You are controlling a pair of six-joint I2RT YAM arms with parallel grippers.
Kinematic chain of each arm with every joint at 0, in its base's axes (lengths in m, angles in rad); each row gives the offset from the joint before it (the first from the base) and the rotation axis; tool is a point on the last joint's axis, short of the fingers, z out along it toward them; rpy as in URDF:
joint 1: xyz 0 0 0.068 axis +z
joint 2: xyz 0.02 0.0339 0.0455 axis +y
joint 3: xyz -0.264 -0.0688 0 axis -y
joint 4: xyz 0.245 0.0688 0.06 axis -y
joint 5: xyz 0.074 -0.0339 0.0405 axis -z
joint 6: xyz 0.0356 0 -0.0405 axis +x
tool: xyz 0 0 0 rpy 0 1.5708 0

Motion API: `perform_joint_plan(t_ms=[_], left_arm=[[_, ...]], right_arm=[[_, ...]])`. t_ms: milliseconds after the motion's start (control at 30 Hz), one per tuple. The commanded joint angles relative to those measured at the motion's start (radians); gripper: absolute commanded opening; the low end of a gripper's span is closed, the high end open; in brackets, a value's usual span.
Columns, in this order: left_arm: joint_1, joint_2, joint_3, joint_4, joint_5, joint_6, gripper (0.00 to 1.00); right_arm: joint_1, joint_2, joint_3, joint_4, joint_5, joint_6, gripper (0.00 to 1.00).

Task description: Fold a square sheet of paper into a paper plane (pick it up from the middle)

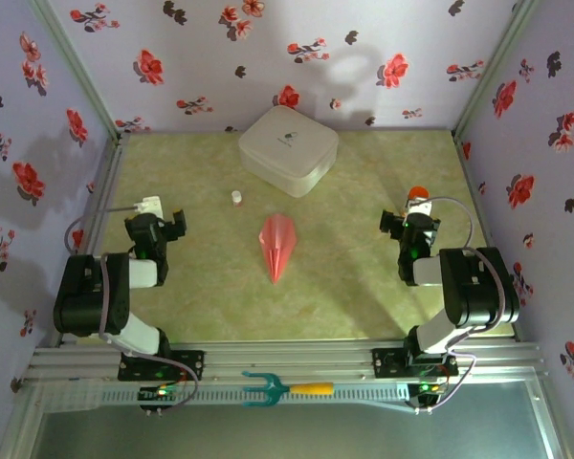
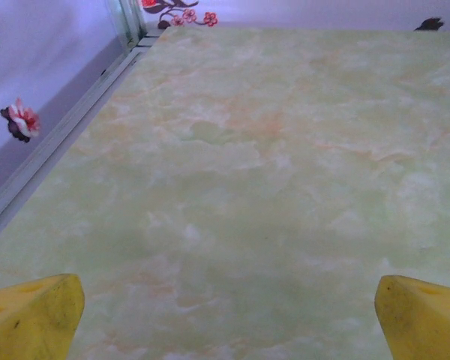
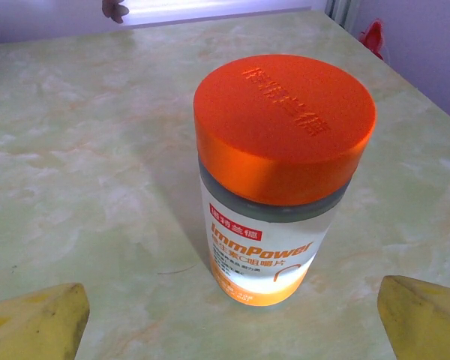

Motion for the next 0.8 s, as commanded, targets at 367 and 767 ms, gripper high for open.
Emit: perform_joint_plan(t_ms=[367, 767], left_arm=[[0.001, 0.005, -0.006, 0.051, 0.034, -0.01, 1.0], [0.0, 0.004, -0.005, 0.051, 0.035, -0.011, 1.0]], right_arm=[[-0.005, -0.007, 0.017, 0.017, 0.024, 0.02, 0.99], [-0.005, -0.007, 0.017, 0.017, 0.025, 0.019, 1.0]])
